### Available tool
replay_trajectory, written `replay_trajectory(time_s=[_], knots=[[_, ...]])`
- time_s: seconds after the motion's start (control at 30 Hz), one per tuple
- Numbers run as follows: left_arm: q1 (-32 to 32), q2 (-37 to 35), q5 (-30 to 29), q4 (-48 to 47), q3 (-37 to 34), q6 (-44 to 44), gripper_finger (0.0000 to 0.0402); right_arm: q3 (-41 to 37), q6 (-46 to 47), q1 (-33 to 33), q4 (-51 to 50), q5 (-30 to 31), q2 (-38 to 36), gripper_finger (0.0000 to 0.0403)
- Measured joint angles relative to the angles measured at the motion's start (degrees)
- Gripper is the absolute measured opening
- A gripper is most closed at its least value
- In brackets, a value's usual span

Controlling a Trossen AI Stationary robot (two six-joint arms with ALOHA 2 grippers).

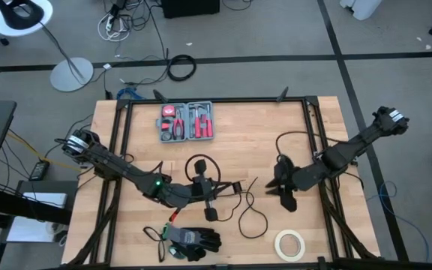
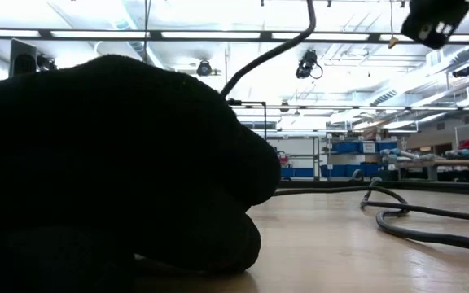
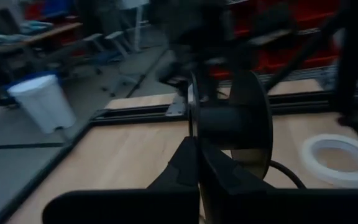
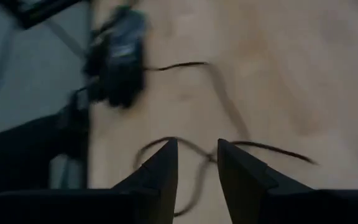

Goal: Coil cords
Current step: Uncoil the black wire cable from the black spool, then coil the black wire cable into the black spool

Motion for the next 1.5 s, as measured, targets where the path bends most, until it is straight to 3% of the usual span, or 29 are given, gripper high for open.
replay_trajectory(time_s=[0.1, 0.2, 0.43, 0.53, 0.73, 0.9, 1.07, 1.33, 1.5], knots=[[-0.47, 0.00, -7.22, -0.12, 0.00, 2.18, 0.0000, 0.02, -9.25, 0.25, 11.64, 1.57, 2.68, 0.0108], [-0.89, -0.01, -14.90, 0.13, 0.06, 4.04, 0.0000, 0.02, -18.75, -0.99, 21.19, 8.12, 5.79, 0.0104], [-4.27, 0.00, -30.16, 4.66, 0.09, 11.68, 0.0000, 0.00, -23.22, -3.08, 24.13, 16.64, 7.84, 0.0095], [-5.33, -0.07, -33.60, 7.91, 0.11, 16.97, 0.0000, -0.06, -27.36, -2.71, 28.82, 18.70, 9.85, 0.0096], [-6.95, -0.07, -32.62, 11.38, 0.11, 26.15, 0.0000, -0.07, -37.80, -2.62, 45.00, 15.20, 16.49, 0.0092], [-9.07, 0.33, -32.37, 14.52, 0.11, 34.53, 0.0000, -0.07, -39.73, -2.60, 49.18, 15.26, 18.35, 0.0089], [-9.96, 0.35, -32.09, 16.85, 0.11, 39.22, 0.0000, -0.07, -40.24, -2.75, 48.85, 15.18, 18.28, 0.0089], [-12.95, 0.35, -18.89, 16.16, 0.11, 50.89, 0.0000, -0.07, -43.08, -2.36, 46.59, 7.34, 16.15, 0.0089], [-15.78, -0.19, -15.85, 18.79, 0.11, 56.36, 0.0000, -0.07, -38.48, -2.23, 38.44, 6.41, 11.67, 0.0089]])
